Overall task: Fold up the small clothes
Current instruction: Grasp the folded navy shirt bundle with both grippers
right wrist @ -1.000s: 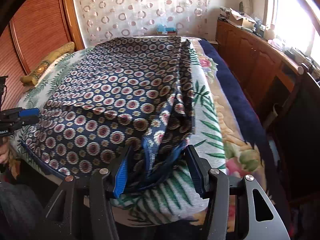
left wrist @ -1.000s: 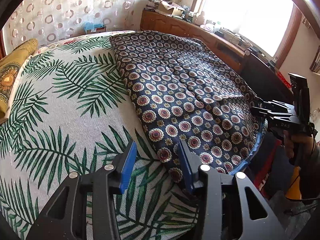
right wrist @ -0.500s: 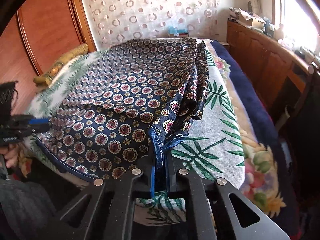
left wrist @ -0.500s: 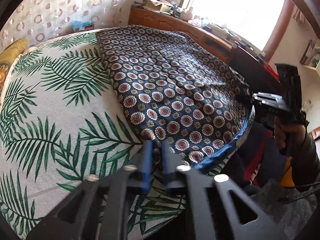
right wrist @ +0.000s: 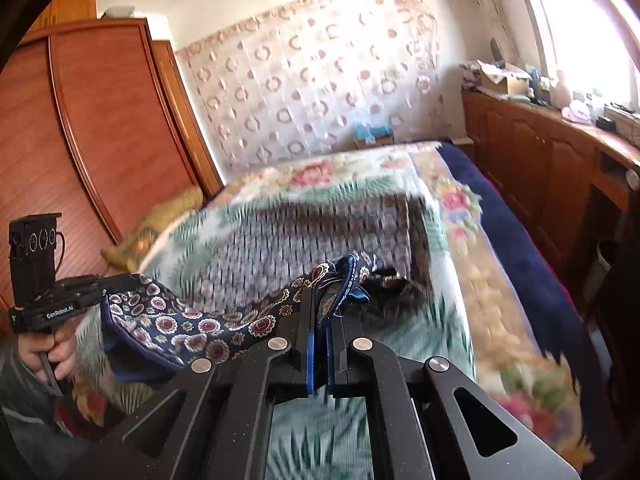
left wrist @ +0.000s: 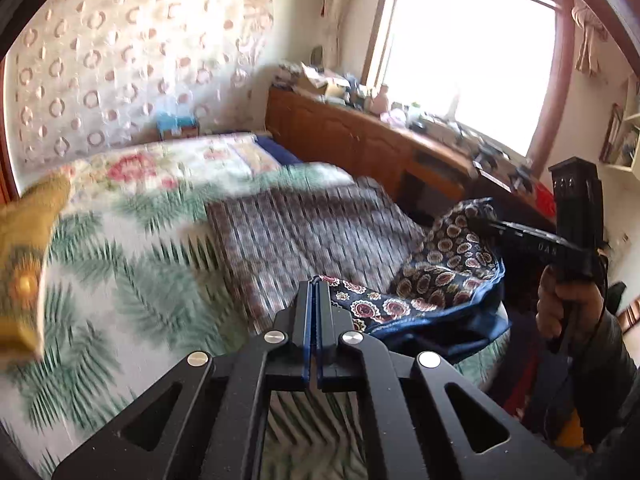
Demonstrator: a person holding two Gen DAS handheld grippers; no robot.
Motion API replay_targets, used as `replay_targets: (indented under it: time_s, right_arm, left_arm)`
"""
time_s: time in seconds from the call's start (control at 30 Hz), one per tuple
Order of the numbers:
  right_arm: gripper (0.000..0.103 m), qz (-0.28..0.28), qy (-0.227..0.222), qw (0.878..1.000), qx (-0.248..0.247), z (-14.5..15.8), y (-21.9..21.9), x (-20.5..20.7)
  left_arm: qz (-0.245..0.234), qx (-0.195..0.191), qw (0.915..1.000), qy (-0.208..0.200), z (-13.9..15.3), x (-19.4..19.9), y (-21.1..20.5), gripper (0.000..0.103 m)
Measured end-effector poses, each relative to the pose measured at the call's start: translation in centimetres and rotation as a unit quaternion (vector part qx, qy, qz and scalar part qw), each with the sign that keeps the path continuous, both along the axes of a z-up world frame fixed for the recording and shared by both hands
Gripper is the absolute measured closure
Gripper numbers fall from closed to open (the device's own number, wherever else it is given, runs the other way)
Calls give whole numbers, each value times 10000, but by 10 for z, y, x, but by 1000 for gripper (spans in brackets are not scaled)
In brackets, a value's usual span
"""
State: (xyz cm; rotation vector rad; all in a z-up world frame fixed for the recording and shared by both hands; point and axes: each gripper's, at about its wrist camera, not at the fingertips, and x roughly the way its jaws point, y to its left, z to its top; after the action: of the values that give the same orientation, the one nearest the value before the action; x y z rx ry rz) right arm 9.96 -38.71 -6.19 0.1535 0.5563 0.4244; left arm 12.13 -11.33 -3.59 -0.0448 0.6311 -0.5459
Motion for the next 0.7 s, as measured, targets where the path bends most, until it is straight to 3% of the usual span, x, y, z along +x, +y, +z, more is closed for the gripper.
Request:
replay_targets:
  time_s: [0.2, 0.57, 0.7]
  right_arm:
    - [100, -102, -174, 9998, -39, 16, 1, 59]
    - [99, -165, -80, 9985, -520, 9, 24, 119]
    - [82, -395, -42, 9953, -882, 14, 37, 124]
  left_arm:
    - [317, -122, 9994, 24, 6, 57, 9, 101]
    - [679, -29, 9973, 292, -8, 133, 10, 101]
    - [692, 74, 9967, 419, -18, 152, 5, 101]
